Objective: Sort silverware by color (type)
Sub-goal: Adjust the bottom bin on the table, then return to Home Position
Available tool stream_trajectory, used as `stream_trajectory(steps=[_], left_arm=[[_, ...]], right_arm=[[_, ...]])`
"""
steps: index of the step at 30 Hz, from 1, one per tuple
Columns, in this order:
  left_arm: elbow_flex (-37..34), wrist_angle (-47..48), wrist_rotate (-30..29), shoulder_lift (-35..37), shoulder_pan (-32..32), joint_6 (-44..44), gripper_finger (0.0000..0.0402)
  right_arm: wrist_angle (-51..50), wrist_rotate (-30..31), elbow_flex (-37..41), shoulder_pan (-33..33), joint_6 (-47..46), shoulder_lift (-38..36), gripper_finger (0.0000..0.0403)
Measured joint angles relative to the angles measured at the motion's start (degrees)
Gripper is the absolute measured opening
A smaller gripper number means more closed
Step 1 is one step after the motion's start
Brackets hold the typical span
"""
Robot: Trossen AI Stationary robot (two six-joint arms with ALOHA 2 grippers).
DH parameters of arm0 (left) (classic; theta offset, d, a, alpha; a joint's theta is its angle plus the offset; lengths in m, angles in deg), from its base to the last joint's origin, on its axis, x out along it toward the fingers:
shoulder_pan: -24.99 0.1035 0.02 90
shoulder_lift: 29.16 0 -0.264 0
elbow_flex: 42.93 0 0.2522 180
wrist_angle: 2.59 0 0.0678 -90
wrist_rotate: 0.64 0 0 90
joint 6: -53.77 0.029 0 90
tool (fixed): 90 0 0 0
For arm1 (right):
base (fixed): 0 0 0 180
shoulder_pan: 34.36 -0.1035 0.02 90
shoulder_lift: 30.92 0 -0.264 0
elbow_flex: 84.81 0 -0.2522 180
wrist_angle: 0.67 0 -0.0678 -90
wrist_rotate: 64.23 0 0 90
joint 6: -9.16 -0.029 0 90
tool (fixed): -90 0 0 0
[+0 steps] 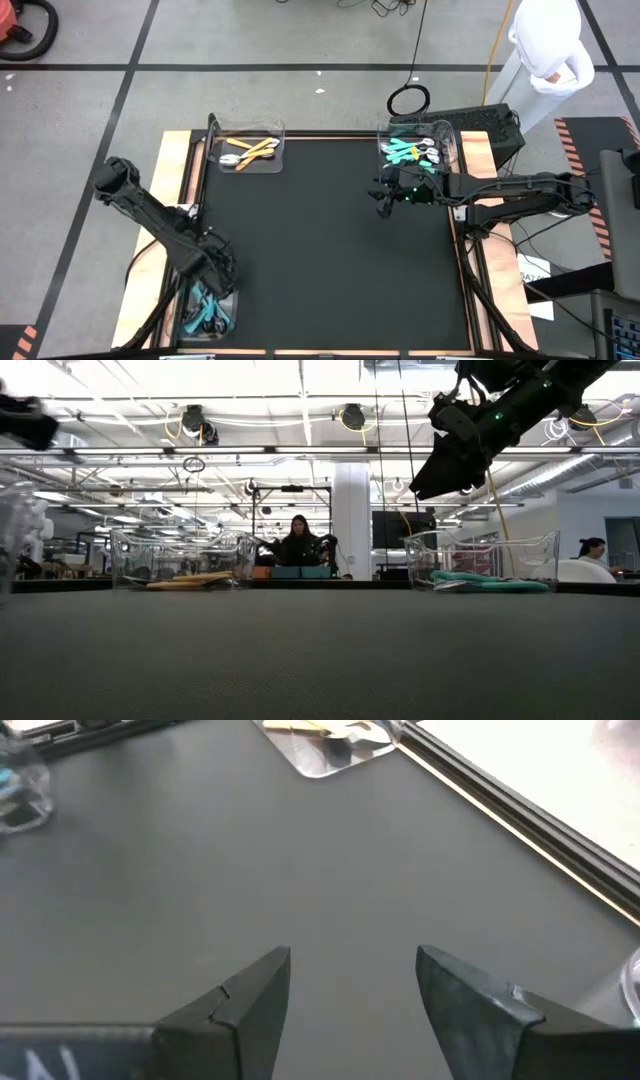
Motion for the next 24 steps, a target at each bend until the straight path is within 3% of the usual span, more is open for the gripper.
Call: stream_trajectory(steps=[6, 9, 12, 16, 19, 21, 24], left_arm=[[0.07, -0.29, -2.21, 0.00, 6.47, 12.37, 0.0228], [1.05, 0.38, 0.83, 0.00, 8.03, 13.79, 0.0228], [3.72, 1.60, -0.44, 0.77, 7.06, 13.87, 0.0228], [8.87, 5.72, -9.62, 3.58, 6.21, 16.10, 0.0228], [10.83, 4.95, -22.85, 6.67, 7.04, 20.77, 0.0219], [10.60, 0.34, -30.51, 8.76, 9.44, 28.09, 0.0202], [9.14, -10.98, -34.61, 11.16, 15.76, 44.09, 0.0168]], right_arm=[[-0.21, 0.02, 0.00, 0.01, -1.53, -0.30, 0.0212], [-1.30, -0.04, 0.00, -0.10, -2.68, -1.83, 0.0212], [-3.43, 0.02, 0.00, -0.94, -3.36, -5.14, 0.0212], [-3.23, 0.04, 0.00, -2.34, -3.33, -10.76, 0.0212], [-0.60, 0.10, 0.00, -3.54, -2.29, -12.60, 0.0211], [1.25, 0.09, 0.00, -4.84, -2.06, -11.95, 0.0205], [5.13, 0.00, 0.00, -7.77, -1.94, -8.64, 0.0184]])
